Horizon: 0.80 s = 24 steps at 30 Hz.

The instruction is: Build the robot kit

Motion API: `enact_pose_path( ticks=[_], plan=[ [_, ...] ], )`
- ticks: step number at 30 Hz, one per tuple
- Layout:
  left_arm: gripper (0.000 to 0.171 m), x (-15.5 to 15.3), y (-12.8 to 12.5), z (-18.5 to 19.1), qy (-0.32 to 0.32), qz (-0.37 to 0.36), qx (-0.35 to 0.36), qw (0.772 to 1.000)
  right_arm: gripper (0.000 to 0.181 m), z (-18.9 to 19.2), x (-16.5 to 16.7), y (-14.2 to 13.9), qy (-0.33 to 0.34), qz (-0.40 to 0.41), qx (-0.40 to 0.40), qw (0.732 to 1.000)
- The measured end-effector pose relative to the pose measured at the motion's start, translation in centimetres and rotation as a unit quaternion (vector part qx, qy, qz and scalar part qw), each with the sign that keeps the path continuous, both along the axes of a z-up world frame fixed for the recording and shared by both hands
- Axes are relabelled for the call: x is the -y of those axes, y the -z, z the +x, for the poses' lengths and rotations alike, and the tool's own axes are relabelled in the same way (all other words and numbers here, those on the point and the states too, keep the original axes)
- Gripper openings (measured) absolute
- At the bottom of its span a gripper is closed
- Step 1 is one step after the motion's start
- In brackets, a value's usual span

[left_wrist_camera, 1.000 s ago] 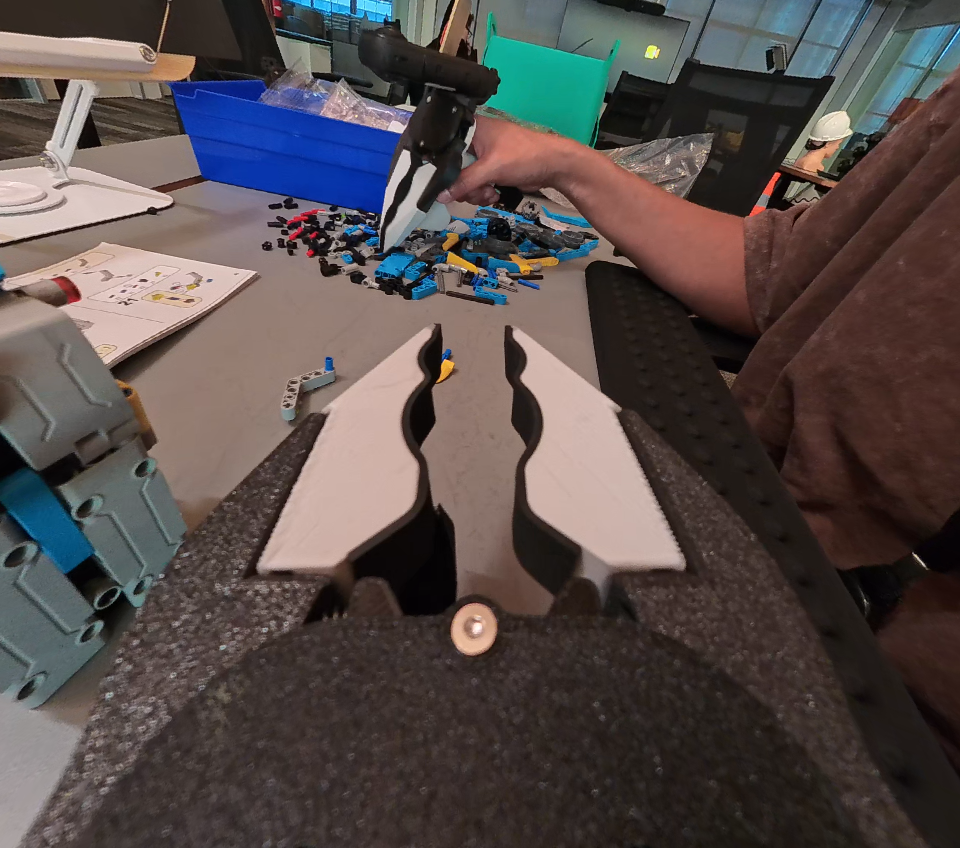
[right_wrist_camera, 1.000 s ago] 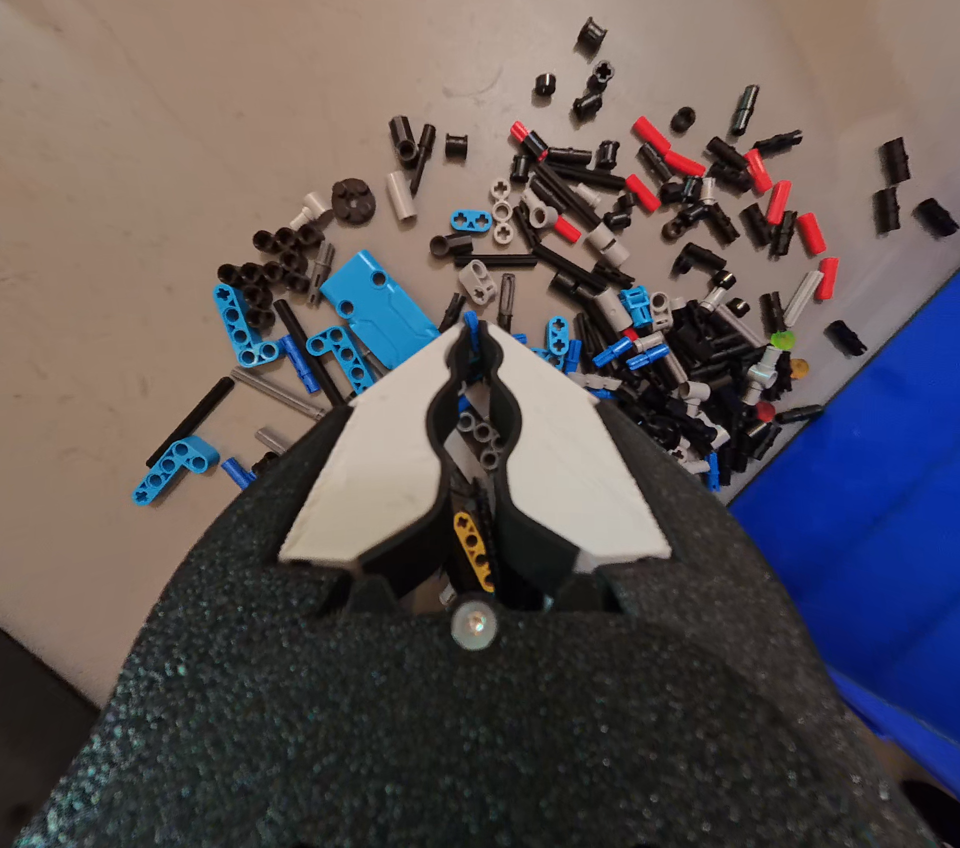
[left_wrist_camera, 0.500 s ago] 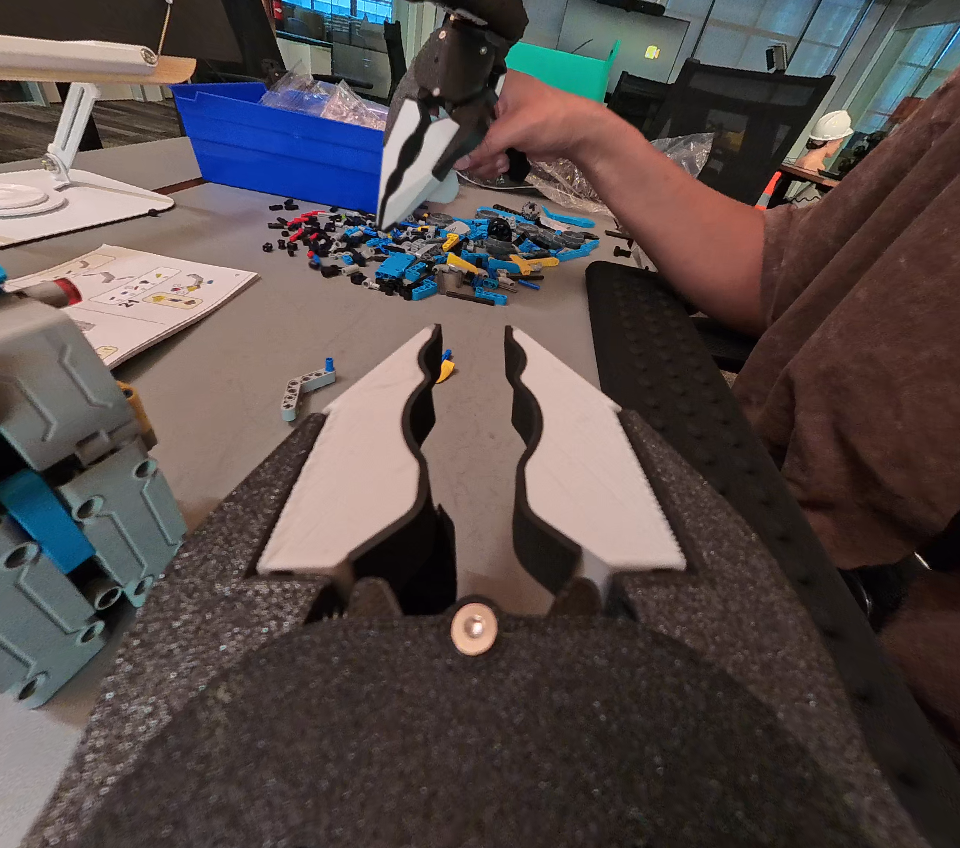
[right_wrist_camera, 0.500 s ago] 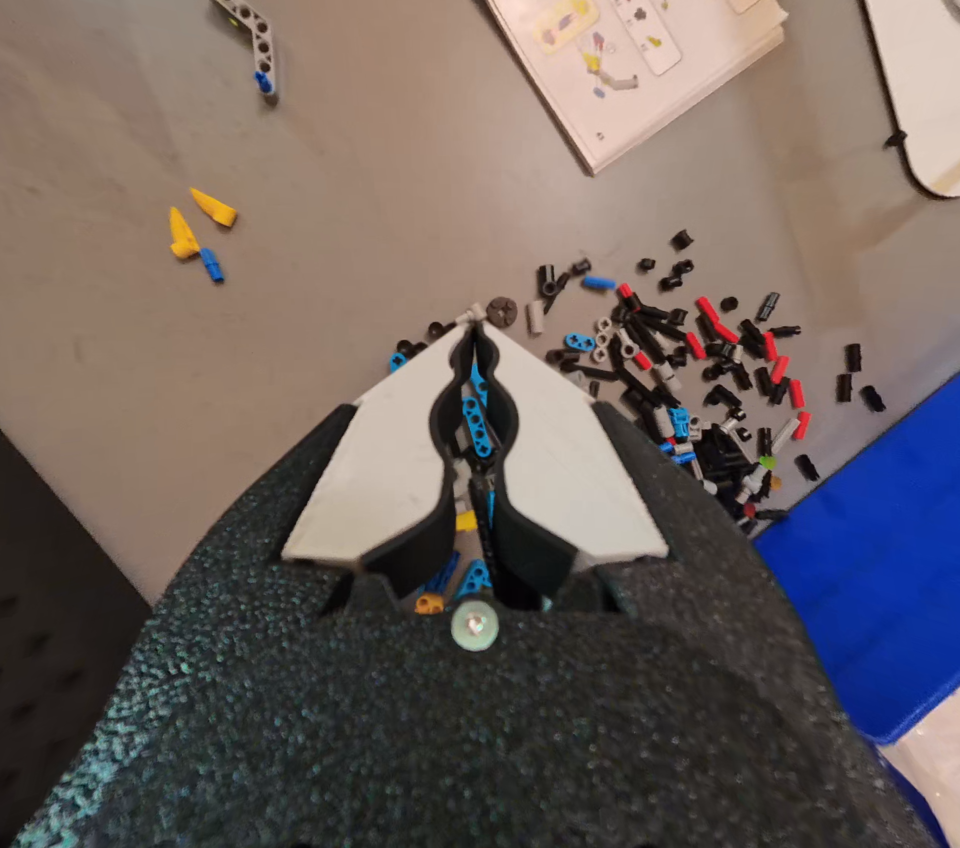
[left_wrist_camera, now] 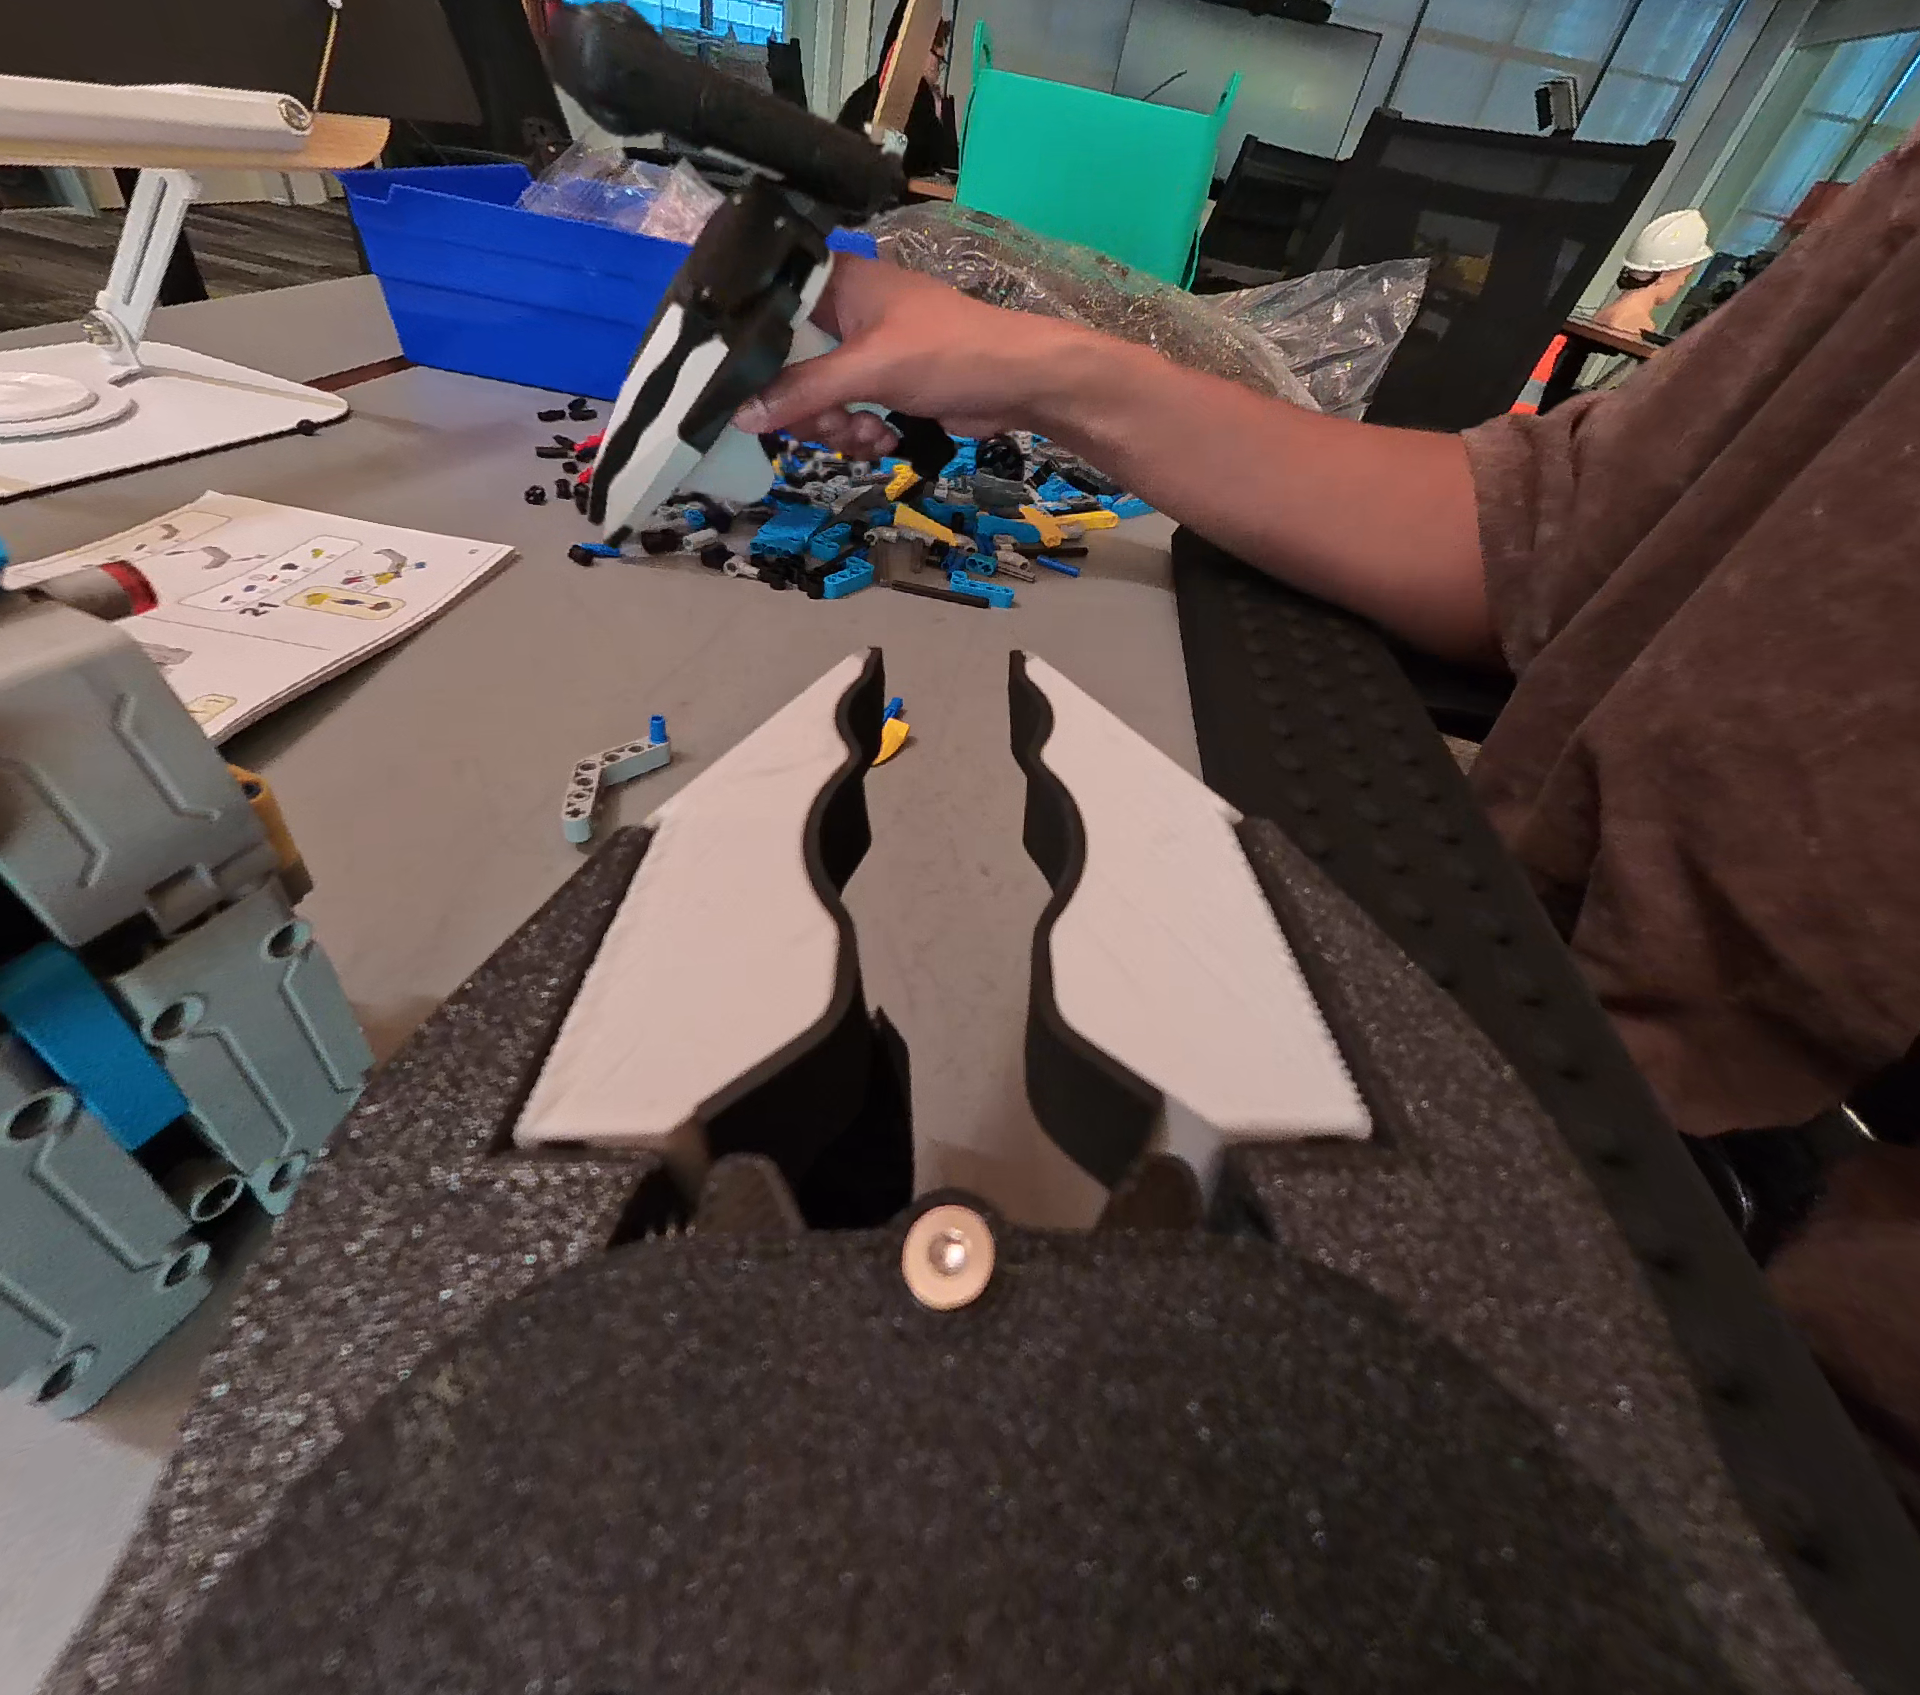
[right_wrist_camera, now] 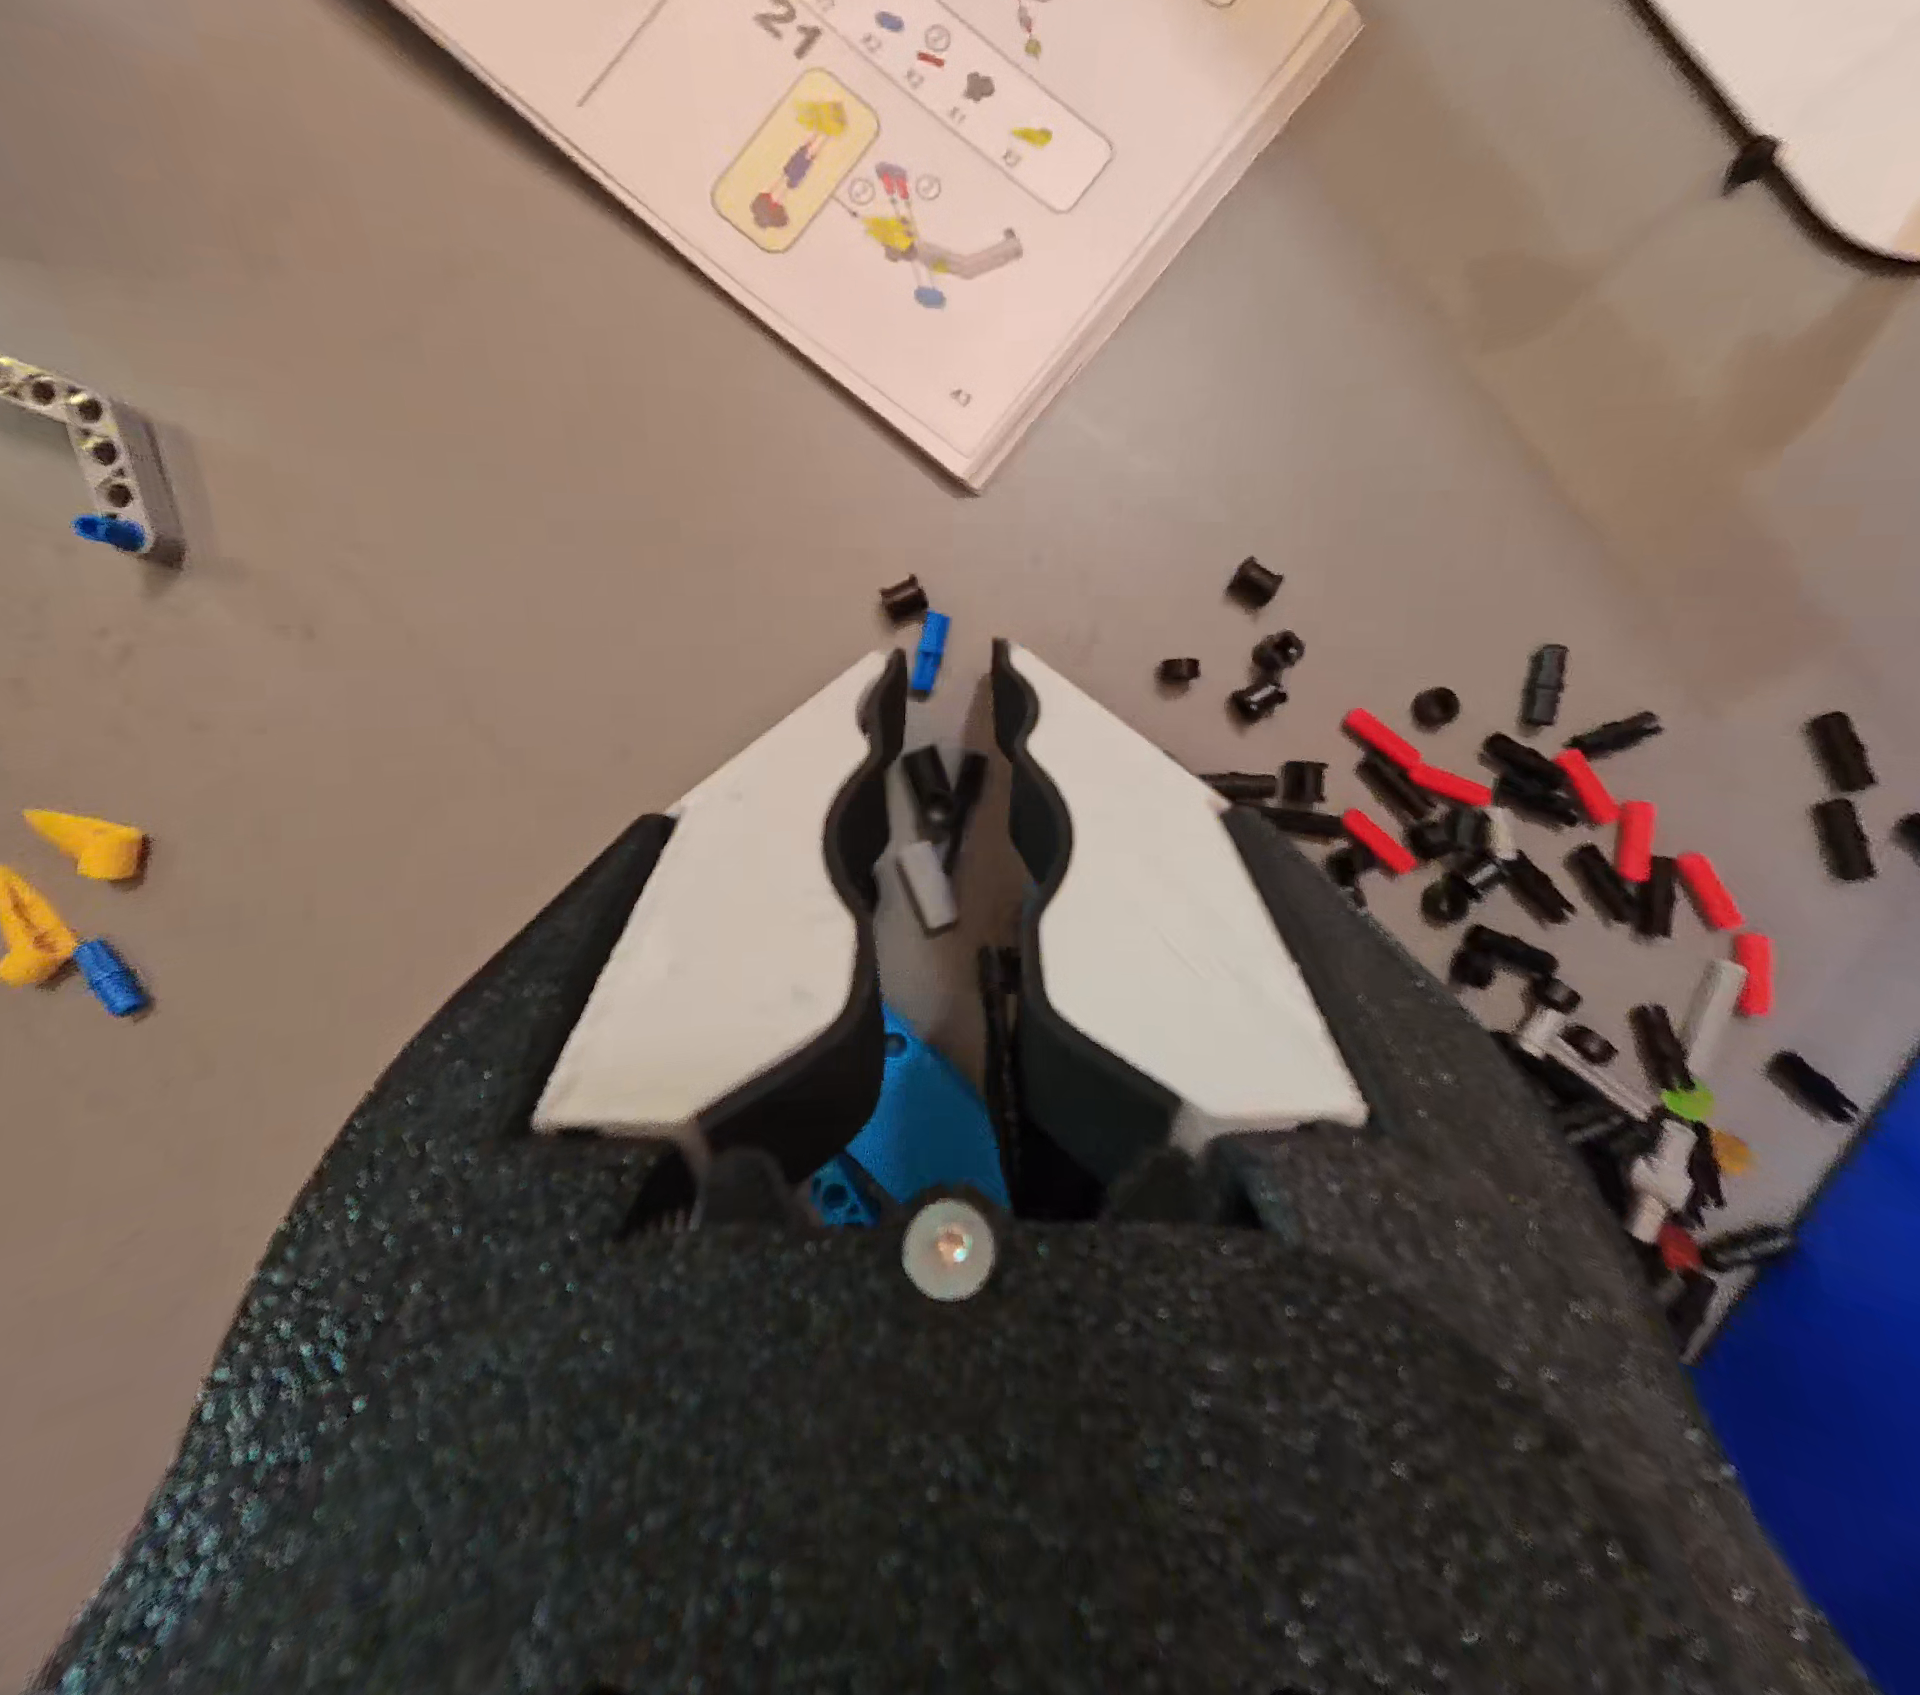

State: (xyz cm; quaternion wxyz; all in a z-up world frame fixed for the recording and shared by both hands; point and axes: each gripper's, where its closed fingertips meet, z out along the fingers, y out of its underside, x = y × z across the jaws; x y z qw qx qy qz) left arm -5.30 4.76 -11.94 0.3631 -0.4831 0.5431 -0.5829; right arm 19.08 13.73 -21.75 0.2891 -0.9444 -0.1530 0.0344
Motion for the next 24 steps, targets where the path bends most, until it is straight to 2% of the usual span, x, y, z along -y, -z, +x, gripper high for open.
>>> enact_pose_path(
  ticks=[4,9,13,14,17,20,24],
  plan=[
    [0.024,0.0,0.0,0.0,0.001,0.001,0.000,1.000,0.013,0.1,-0.2,0.1,-0.003,0.007,0.015,1.000],
    [0.024,0.0,0.0,0.0,0.000,-0.002,0.000,1.000,0.003,-0.6,0.1,0.4,-0.010,-0.007,-0.012,1.000],
    [0.024,0.1,0.0,0.0,0.001,0.002,-0.001,1.000,0.003,-1.6,1.1,-1.4,-0.038,0.003,-0.034,0.999],
    [0.024,0.1,0.0,0.0,0.001,0.002,0.000,1.000,0.003,-2.5,1.6,-1.9,-0.057,0.001,-0.049,0.997],
    [0.024,0.0,0.0,0.0,0.001,0.000,0.000,1.000,0.003,-8.1,4.7,-3.0,-0.169,-0.030,-0.118,0.978],
    [0.024,0.0,0.0,0.0,0.001,-0.001,0.000,1.000,0.003,-12.1,7.3,-1.7,-0.254,-0.066,-0.113,0.958],
    [0.024,0.0,0.0,0.0,0.001,-0.001,0.001,1.000,0.003,-13.0,9.2,0.5,-0.287,-0.121,-0.085,0.946]
  ],
)
